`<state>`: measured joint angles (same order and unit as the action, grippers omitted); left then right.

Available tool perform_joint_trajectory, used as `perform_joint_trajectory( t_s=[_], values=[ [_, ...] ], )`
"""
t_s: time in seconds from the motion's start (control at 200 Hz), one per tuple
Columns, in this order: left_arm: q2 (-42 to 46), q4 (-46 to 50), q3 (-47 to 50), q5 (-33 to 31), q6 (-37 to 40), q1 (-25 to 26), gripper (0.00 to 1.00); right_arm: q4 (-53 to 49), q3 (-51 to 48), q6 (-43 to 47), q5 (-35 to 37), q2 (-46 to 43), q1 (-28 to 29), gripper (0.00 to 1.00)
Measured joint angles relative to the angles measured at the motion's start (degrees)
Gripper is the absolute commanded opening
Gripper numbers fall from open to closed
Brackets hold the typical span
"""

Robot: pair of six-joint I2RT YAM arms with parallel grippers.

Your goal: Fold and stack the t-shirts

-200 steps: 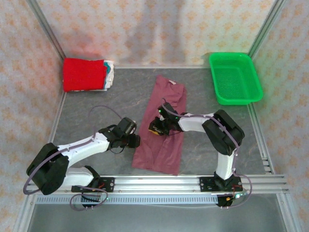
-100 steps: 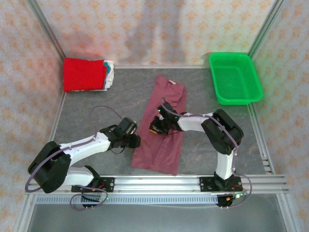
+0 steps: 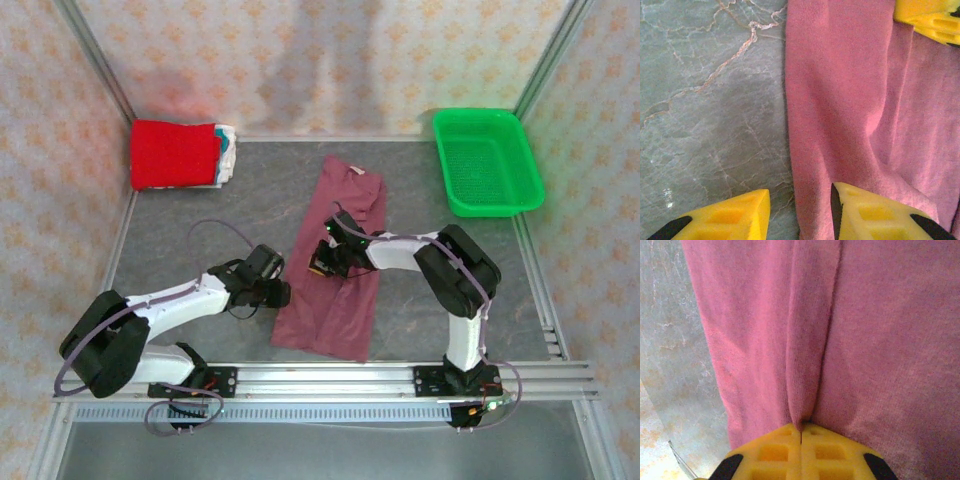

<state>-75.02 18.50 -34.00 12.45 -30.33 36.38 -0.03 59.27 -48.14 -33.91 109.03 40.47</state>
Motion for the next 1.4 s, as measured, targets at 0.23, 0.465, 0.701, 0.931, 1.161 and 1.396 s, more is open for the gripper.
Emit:
perform_joint_trajectory(
  t_s=[0.23, 0.465, 0.701, 0.931, 1.161, 1.396],
  values=[
    [0.11, 0.02, 0.02, -1.09, 0.00, 0.00, 0.38, -2.12, 0.24, 0.68, 0.74, -1.09, 0.00, 0.00],
    [0.46, 0.04, 1.03, -2.27, 0.00, 0.00, 0.37, -6.19, 0.24, 1.27, 1.57, -5.73, 0.00, 0.00],
    [0.39, 0.04, 1.22, -2.47, 0.00, 0.00, 0.37, -11.19, 0.22, 1.18, 3.08, -10.08, -0.02, 0.00],
    [0.33, 0.07, 1.22, -2.62, 0.00, 0.00, 0.37, -17.57, 0.22, 0.09, 4.61, -13.94, -0.87, 0.00],
    [0.13, 0.04, 1.29, -2.62, 0.00, 0.00, 0.37, -21.18, 0.07, -0.52, 6.14, -15.91, -1.31, 0.02],
    [-0.42, 0.07, 1.33, -2.58, 0.00, 0.00, 0.38, -20.37, -0.85, 0.61, 6.73, -9.88, -1.64, 0.16]
  ],
)
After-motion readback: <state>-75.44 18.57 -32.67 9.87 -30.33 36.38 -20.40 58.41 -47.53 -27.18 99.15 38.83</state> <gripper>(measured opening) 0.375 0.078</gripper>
